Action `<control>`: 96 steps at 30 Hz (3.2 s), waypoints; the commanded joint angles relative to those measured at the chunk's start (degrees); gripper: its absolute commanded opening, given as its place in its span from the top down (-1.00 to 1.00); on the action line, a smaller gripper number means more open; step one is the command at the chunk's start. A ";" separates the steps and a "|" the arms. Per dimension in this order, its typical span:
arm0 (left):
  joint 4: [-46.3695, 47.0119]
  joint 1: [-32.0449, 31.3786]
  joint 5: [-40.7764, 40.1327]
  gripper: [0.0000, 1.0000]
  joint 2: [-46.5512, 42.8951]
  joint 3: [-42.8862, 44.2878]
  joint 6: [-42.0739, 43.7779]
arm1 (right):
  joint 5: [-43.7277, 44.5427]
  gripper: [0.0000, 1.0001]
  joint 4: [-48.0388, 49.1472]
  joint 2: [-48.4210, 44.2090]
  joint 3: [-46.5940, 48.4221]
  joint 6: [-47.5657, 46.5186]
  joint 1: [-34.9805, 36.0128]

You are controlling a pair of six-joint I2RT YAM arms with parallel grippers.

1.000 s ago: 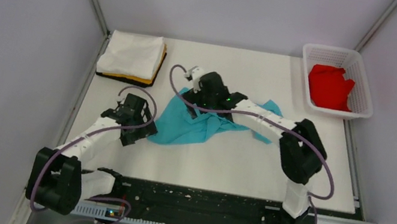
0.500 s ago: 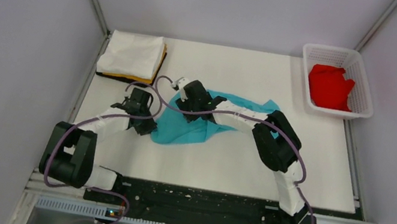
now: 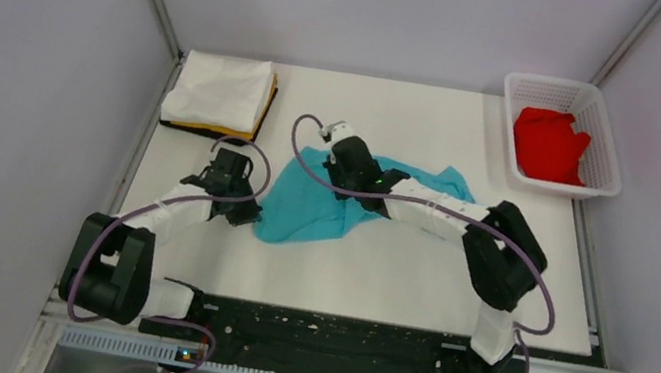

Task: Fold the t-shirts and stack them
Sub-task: Flatten out the tshirt

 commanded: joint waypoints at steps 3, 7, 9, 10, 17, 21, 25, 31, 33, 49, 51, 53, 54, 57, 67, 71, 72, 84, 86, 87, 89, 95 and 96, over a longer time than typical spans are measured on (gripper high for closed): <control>-0.94 -0.16 -1.25 1.00 -5.85 1.04 1.81 | 5.78 1.00 4.74 -20.58 -11.54 10.08 -10.13; -0.72 -0.16 -1.97 1.00 -8.73 0.94 1.56 | 11.54 1.00 2.74 -31.05 -17.20 12.38 -15.78; 0.07 -0.20 -2.05 1.00 -9.88 1.04 1.93 | 13.27 1.00 1.69 -35.41 -19.28 13.35 -18.59; 0.45 -0.17 -2.51 1.00 -10.47 1.16 1.85 | 14.26 1.00 1.48 -37.46 -20.36 13.64 -19.76; 3.25 -0.16 -5.42 1.00 -15.83 3.79 1.67 | 19.18 1.00 0.36 -51.35 -23.93 14.04 -25.38; 1.82 -0.16 -6.48 1.00 -20.67 8.62 3.41 | 17.89 1.00 0.18 -58.92 -23.64 12.74 -25.45; 0.54 -0.16 -10.09 1.00 -27.93 14.07 5.21 | 16.57 1.00 -1.54 -63.40 -20.18 11.68 -25.47; 1.02 -0.16 -13.24 1.00 -39.07 22.46 9.68 | 10.97 1.00 -4.44 -70.30 -12.27 9.97 -25.49; -1.00 -0.16 -14.09 1.00 -40.75 26.78 10.02 | 8.51 1.00 -6.70 -71.46 -8.53 9.75 -25.49; -14.24 -0.16 -9.28 1.00 -46.08 59.33 11.77 | -13.52 1.00 -20.57 -73.27 22.30 11.21 -25.44; -14.58 -0.16 -9.34 1.00 -44.71 60.39 11.85 | -11.90 1.00 -20.94 -71.93 24.18 9.81 -25.49; -14.86 -0.16 -9.97 1.00 -42.40 60.37 11.62 | -8.17 1.00 -20.98 -70.08 24.97 8.39 -25.42; -15.01 -0.16 -10.68 1.00 -40.17 59.90 11.21 | -5.79 1.00 -20.85 -69.05 24.99 7.78 -25.47; -15.27 -0.16 -12.52 1.00 -34.41 58.07 10.42 | 2.29 1.00 -17.99 -65.72 22.16 4.85 -25.46; -15.30 -0.07 -19.64 1.00 0.99 49.55 7.72 | 28.16 1.00 3.28 -46.08 -3.05 -3.97 -26.09; -15.69 0.82 -19.87 0.61 19.95 51.13 5.14 | 19.88 1.00 12.05 -34.02 -12.68 1.60 -31.25; -17.58 1.38 -19.37 0.37 25.03 53.67 4.73 | 16.57 0.98 14.67 -29.09 -14.08 3.26 -32.60; -19.15 3.09 -8.26 -0.98 34.67 58.92 6.71 | 4.51 -0.97 9.55 -13.81 -7.11 10.60 -33.68; -18.56 2.97 -6.51 -0.97 32.48 56.13 6.86 | 2.77 -0.97 6.99 -16.18 -9.38 12.11 -33.72; -17.99 2.88 -5.51 -0.97 31.20 54.47 7.06 | 1.67 -0.97 6.49 -17.01 -10.88 12.88 -33.74; -16.72 2.60 -3.09 -0.97 29.02 51.01 7.70 | -1.18 -0.97 4.91 -18.85 -13.49 14.82 -33.69; -12.35 1.61 0.66 -0.97 21.95 39.97 10.28 | -6.55 -0.97 1.43 -25.01 -23.39 19.92 -33.65; -11.48 1.60 1.05 -0.97 21.22 38.02 10.51 | -7.10 -0.97 0.96 -25.35 -24.42 20.41 -33.65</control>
